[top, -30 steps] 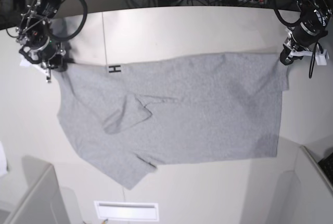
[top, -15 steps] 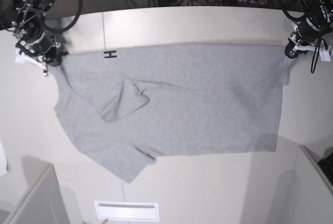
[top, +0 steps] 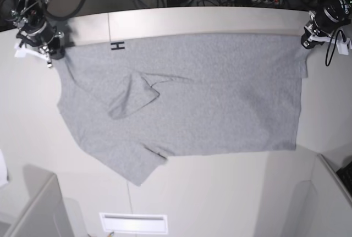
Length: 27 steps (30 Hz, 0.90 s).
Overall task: Fold the T-shirt properly
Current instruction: 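Lay the shirt edge down and open both grippers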
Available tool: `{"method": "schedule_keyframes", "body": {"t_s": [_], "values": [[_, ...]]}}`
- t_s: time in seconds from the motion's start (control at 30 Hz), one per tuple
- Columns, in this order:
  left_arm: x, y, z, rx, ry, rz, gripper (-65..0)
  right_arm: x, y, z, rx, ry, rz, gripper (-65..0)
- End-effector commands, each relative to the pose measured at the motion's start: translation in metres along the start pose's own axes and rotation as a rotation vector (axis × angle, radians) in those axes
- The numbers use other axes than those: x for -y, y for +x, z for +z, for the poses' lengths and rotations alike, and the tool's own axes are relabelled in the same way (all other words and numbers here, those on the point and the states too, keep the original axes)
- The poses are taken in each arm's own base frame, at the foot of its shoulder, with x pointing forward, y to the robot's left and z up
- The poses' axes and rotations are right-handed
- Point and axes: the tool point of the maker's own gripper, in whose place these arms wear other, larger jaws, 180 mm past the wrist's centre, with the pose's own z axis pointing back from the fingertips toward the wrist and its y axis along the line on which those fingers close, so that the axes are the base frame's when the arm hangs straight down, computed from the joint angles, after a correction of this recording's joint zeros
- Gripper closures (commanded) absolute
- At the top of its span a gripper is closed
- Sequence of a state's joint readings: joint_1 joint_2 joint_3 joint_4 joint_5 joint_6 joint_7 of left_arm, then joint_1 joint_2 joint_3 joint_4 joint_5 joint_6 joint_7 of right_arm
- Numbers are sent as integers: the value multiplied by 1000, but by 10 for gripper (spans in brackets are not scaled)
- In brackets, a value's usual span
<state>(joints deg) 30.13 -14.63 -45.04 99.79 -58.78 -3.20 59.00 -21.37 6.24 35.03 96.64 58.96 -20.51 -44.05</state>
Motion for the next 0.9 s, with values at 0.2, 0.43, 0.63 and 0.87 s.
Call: {"method": "schedule_keyframes", "body": {"t_s": [0.2, 0.43, 0.63, 0.87], "values": [[8, 12, 11, 38, -28, -85, 0, 17, -1, 10, 8, -33, 14, 0], [-4, -1, 17, 3, 3, -86, 0, 27, -5, 14, -1, -56, 18, 0], [-13, -11, 21, -24, 26, -84, 0, 30, -7, 22, 3, -64, 39, 0], [-16, -14, 23, -32, 34, -84, 0, 37, -9, 24, -4, -79, 38, 0]]}}
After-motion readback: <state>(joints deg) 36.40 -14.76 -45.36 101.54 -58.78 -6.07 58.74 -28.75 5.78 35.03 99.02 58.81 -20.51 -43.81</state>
